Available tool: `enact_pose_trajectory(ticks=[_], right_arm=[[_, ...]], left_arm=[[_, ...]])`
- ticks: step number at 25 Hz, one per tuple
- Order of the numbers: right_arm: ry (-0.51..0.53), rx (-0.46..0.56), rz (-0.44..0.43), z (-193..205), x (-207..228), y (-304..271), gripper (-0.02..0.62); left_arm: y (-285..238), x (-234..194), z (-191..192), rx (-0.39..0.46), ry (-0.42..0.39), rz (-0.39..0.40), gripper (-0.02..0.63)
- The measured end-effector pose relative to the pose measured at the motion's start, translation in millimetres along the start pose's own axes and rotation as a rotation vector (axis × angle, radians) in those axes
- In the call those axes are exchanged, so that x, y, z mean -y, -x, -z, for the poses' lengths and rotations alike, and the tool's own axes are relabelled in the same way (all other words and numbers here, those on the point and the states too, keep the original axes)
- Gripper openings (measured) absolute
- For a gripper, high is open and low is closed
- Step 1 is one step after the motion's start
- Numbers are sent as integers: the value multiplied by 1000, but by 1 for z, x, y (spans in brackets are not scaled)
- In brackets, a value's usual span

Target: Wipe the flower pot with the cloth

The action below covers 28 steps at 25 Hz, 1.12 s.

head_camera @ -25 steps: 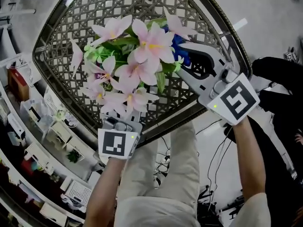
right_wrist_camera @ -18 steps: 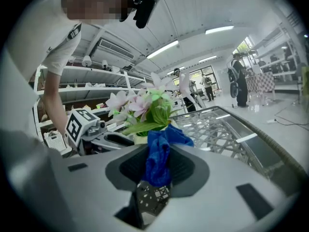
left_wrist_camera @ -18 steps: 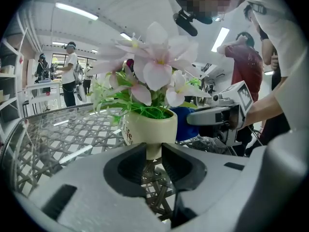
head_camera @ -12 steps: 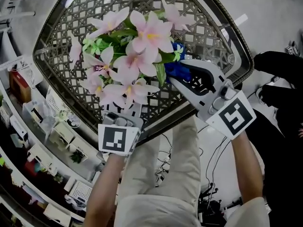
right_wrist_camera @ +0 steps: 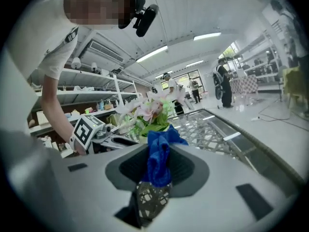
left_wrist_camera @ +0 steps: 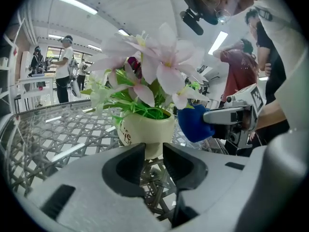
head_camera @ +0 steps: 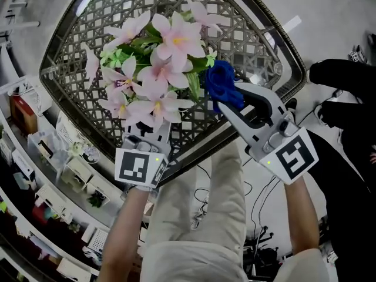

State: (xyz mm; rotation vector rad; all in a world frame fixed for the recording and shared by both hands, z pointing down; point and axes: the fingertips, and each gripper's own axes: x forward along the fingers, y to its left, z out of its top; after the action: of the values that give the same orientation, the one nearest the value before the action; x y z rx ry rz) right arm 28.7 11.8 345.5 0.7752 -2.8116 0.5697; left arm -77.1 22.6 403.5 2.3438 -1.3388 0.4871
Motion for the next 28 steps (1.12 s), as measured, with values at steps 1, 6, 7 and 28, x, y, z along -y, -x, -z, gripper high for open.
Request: enact_pose_trajectory(ticks=[1, 6, 7, 28], right_arm=[[10, 8, 31, -3, 2, 4, 118], [53, 30, 121, -6, 4, 8, 118], [60, 27, 126, -2, 2, 3, 118], [96, -90, -125, 34, -59, -47, 118]], left_arm=[[1, -1, -1, -2, -3, 8, 109], [6, -11, -3, -20, -46, 79, 166], [6, -11, -3, -26, -43, 108, 167], [2, 26, 7, -78, -173, 326, 268]])
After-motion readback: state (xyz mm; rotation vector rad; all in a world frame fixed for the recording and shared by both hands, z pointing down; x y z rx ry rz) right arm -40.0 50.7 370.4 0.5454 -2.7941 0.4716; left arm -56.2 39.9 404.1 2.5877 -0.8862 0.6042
